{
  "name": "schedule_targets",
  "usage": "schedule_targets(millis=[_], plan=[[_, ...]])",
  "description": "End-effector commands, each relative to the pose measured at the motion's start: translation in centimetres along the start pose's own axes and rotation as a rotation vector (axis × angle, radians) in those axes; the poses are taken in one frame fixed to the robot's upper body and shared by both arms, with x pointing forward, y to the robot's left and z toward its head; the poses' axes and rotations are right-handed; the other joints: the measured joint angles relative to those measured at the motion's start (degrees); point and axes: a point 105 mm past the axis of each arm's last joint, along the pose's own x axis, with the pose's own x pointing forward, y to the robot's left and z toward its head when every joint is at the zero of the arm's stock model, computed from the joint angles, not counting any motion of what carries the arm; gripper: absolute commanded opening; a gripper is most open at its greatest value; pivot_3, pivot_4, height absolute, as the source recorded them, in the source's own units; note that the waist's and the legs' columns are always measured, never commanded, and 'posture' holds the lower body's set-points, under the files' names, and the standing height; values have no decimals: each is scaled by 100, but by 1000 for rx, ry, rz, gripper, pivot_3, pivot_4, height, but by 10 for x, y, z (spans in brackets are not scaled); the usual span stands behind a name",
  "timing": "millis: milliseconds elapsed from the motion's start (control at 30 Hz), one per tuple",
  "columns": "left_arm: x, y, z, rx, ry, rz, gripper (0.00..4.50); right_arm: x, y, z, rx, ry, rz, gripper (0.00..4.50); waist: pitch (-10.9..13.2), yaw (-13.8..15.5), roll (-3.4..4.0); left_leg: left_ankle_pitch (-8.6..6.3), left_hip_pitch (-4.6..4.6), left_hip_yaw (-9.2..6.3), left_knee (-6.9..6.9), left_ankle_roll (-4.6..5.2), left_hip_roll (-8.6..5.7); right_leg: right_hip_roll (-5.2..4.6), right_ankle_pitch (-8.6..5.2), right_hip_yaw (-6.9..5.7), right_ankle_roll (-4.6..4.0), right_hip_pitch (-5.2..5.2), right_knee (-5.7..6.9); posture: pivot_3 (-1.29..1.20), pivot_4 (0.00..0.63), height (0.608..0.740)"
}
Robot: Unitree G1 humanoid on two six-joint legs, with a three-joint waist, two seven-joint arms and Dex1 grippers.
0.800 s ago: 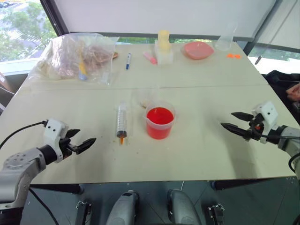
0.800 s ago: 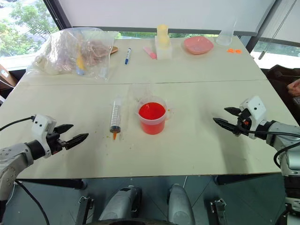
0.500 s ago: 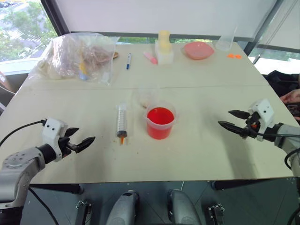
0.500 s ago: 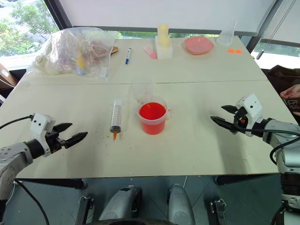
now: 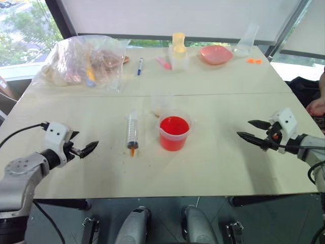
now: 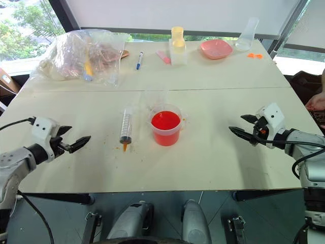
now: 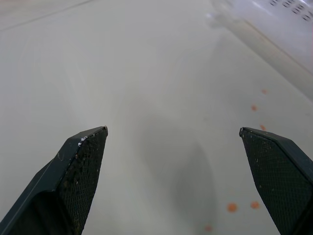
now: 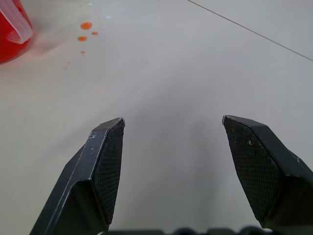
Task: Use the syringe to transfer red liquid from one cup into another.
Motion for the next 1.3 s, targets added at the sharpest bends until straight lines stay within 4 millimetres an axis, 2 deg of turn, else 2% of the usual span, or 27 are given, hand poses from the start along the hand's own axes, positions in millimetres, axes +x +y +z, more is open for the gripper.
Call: schedule_targets(millis=[33, 67, 167, 233, 300, 400, 567, 700, 767, 933, 1067, 1233, 1300], plan=[[-5, -2, 46, -61, -64, -55, 4485, -6, -3, 29, -76, -62, 12, 3346, 2, -3, -3, 0, -2, -2, 4, 0, 0, 1, 8, -2, 15, -1, 5, 0, 150, 740], [-5, -3, 50, -59, -57, -64, 4485, -7, -3, 33, -84, -68, 15, 3346, 2, -13, -3, 0, -2, -3, 6, 0, 0, 3, 10, -3, 19, -1, 6, 0, 150, 740], [3, -18, 60, 8, 190, -204, 4485, -14, 4, 80, -152, -156, 92, 3346, 8, -30, -3, 1, -3, 0, 6, 0, -1, 5, 10, -2, 21, -7, 16, 0, 150, 740], [10, -25, 70, -78, 292, -243, 4485, -16, 17, 104, -202, -190, 160, 3346, 8, -50, 5, 1, -3, 10, 6, 1, -1, 7, 9, 1, 22, -11, 23, 0, 150, 740], [23, -29, 78, -179, 413, -227, 4485, -17, 33, 120, -256, -207, 234, 3346, 10, -24, -2, 1, 7, 22, 5, 1, -1, 8, 1, 0, 33, 1, 27, 0, 150, 740], [44, -39, 93, -264, 490, -248, 4485, -15, 56, 136, -315, -239, 313, 3346, 9, -30, -15, 1, 8, 9, 6, 1, -3, 16, -16, -9, 61, 11, 28, 0, 150, 740], [69, -59, 98, -293, 589, -280, 4485, -14, 84, 145, -355, -270, 398, 3346, 16, -41, -26, -1, -20, -1, 5, 0, -11, 3, -7, 4, 49, -27, 29, 0, 150, 740], [88, -75, 93, -347, 657, -274, 4485, -14, 92, 146, -370, -277, 400, 3346, 16, -15, -26, 4, -76, -6, 14, -10, -15, 2, -6, 4, 47, -84, 41, 0, 150, 740], [96, -84, 86, -303, 692, -251, 4485, -14, 93, 145, -370, -278, 395, 3346, 17, -11, -28, 6, -81, -7, 17, -14, -19, 1, -5, 4, 47, -86, 41, 0, 150, 740], [107, -89, 60, -296, 767, -184, 4485, -14, 94, 142, -362, -282, 382, 3346, 10, -6, -19, 1, -78, -5, 19, -5, -21, -3, -5, 5, 48, -83, 44, 0, 150, 740], [111, -95, 66, -269, 741, -176, 3378, -15, 92, 138, -352, -270, 363, 3346, 4, -3, -11, 3, -61, -7, 24, -9, -19, -2, -4, 4, 47, -65, 50, 0, 150, 740], [112, -104, 71, -230, 695, -205, 1593, -13, 94, 136, -339, -270, 363, 3346, 4, -19, -11, 2, -75, -10, 60, -7, -19, -1, -1, 4, 52, -65, 56, 0, 150, 740], [115, -111, 80, -242, 627, -252, 1454, -12, 94, 135, -334, -270, 360, 3346, 4, -14, -11, 1, -75, -9, 71, -6, -19, -1, -1, 5, 53, -65, 63, 0, 150, 740]])
